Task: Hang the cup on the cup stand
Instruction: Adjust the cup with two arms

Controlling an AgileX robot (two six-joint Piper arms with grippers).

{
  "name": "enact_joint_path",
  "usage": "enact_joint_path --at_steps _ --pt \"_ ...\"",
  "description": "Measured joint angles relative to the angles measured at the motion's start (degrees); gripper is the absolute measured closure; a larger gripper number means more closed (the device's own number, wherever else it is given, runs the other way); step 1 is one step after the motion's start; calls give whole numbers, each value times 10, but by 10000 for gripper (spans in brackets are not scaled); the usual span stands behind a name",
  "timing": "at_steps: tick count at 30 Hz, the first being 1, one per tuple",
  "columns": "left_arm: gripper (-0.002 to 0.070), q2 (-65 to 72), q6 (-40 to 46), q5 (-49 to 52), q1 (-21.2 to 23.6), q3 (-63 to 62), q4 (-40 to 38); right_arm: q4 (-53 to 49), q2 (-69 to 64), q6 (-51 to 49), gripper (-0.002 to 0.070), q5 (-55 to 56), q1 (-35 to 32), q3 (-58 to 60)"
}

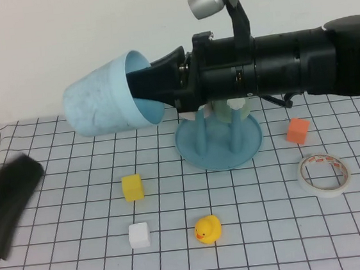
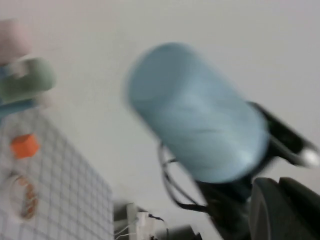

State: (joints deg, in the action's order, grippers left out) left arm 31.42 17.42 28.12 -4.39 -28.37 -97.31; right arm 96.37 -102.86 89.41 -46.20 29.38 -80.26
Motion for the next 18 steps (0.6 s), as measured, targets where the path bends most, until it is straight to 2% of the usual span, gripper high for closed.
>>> enact_joint_path --at_steps 4,9,15,18 --pt "676 29 -41 -20 0 44 0 0 0 49 652 -3 1 0" --pt "676 66 -73 -32 0 66 0 0 0 132 652 46 15 0" --pt "676 96 -74 -54 0 66 -3 1 0 264 652 153 63 0" --pt "676 114 -74 -65 0 66 -4 5 0 315 652 253 102 0"
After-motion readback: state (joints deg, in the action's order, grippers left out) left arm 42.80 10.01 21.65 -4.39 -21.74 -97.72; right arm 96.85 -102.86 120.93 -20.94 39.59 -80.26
